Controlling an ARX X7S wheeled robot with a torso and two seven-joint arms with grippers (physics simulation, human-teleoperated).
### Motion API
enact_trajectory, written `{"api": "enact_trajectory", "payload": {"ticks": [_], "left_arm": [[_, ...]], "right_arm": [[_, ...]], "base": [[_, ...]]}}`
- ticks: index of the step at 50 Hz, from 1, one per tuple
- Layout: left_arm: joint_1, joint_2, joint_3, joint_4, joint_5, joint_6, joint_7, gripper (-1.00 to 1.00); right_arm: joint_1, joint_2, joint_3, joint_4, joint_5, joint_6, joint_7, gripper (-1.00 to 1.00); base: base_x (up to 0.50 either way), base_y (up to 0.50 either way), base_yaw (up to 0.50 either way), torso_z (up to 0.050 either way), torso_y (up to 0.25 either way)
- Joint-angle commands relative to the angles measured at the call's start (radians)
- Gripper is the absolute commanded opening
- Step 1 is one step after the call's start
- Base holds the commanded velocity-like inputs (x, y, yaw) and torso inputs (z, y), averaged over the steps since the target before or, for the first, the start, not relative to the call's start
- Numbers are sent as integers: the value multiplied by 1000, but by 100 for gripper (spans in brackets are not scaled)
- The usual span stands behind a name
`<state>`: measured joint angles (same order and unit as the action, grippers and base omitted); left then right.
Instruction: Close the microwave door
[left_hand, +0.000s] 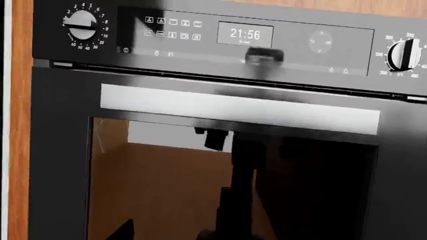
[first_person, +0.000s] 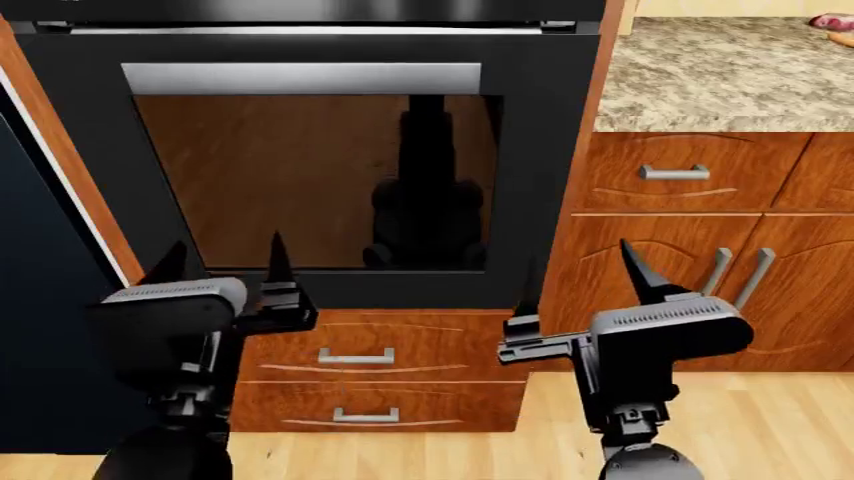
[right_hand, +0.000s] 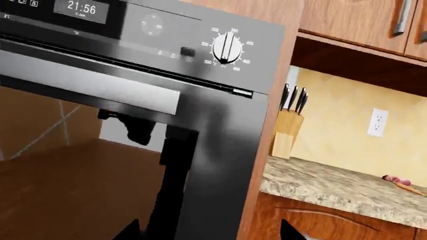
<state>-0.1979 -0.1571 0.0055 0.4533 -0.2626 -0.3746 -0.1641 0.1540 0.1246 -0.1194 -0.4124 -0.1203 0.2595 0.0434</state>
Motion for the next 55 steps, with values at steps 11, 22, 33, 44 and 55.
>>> {"api": "enact_trajectory", "payload": {"ticks": [11, 22, 33, 44, 55], "left_arm": [[-145, -49, -91, 332, -154, -447, -73, 100], [-162, -52, -98, 342, -175, -466, -84, 100], [-178, -55, -96, 339, -187, -477, -94, 100], [-176, -58, -97, 340, -197, -477, -102, 100], [-175, -63, -94, 343, -206, -475, -107, 100]], "right_arm": [[229, -44, 35, -526, 34, 672, -91, 100], [305, -38, 24, -623, 28, 832, -88, 100], [323, -43, 33, -632, 17, 849, -103, 100], [333, -91, 33, -634, -94, 843, -195, 100], [335, -120, 30, -634, -165, 837, -253, 100]], "base": [[0, 0, 0, 0, 0], [0, 455, 0, 0, 0], [0, 500, 0, 0, 0], [0, 500, 0, 0, 0], [0, 500, 0, 0, 0]]}}
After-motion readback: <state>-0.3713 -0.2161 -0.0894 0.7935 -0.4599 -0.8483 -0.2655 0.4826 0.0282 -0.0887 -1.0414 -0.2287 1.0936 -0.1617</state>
